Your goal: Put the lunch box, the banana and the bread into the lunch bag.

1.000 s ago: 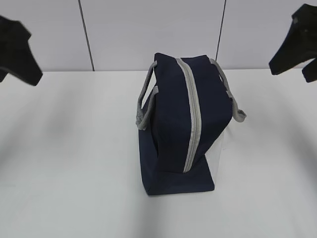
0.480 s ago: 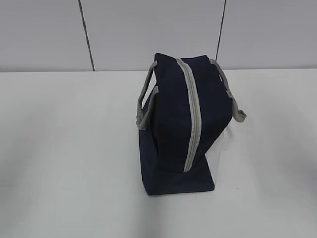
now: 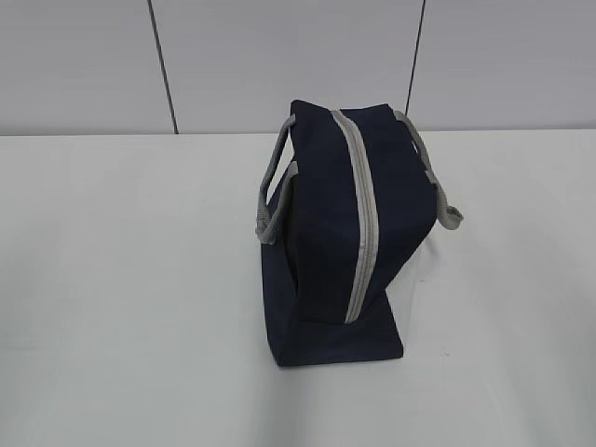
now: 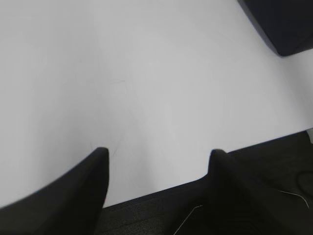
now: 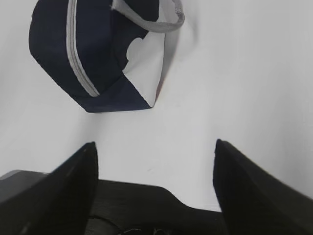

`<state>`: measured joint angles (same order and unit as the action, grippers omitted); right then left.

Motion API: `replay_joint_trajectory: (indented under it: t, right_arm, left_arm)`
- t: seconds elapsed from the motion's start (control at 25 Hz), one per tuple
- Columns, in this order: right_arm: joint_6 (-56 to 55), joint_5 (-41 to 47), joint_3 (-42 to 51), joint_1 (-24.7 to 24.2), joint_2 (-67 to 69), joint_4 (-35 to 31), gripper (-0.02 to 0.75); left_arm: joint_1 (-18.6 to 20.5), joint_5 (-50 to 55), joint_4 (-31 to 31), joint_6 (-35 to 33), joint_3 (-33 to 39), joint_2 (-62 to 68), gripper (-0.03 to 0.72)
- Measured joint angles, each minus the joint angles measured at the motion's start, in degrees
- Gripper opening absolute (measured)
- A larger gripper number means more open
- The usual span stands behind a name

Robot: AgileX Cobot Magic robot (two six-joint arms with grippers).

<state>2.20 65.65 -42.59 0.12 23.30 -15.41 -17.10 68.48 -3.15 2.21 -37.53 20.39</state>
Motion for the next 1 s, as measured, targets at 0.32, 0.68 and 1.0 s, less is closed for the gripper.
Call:
replay_joint_trajectory:
  t: [0.32,0.68,1.0]
  right_arm:
    - [-0.2,6.8,2.4,0.0,-15.7,12.0,0.542]
    - [-0.2,5.4,11.5,0.0,-20.0,16.6,0.542]
    - [-0.2,0.0,13.7,0.0,-20.0,17.4,0.542]
  left_arm:
    - [0.0,0.8,-0.2,0.0,5.1,-5.5,0.442]
    - [0.0,-4.6,-0.2,0.1,7.4,-7.4,0.437]
    - [0.0,-5.2,-0.3,0.1,7.6,-7.4,0.438]
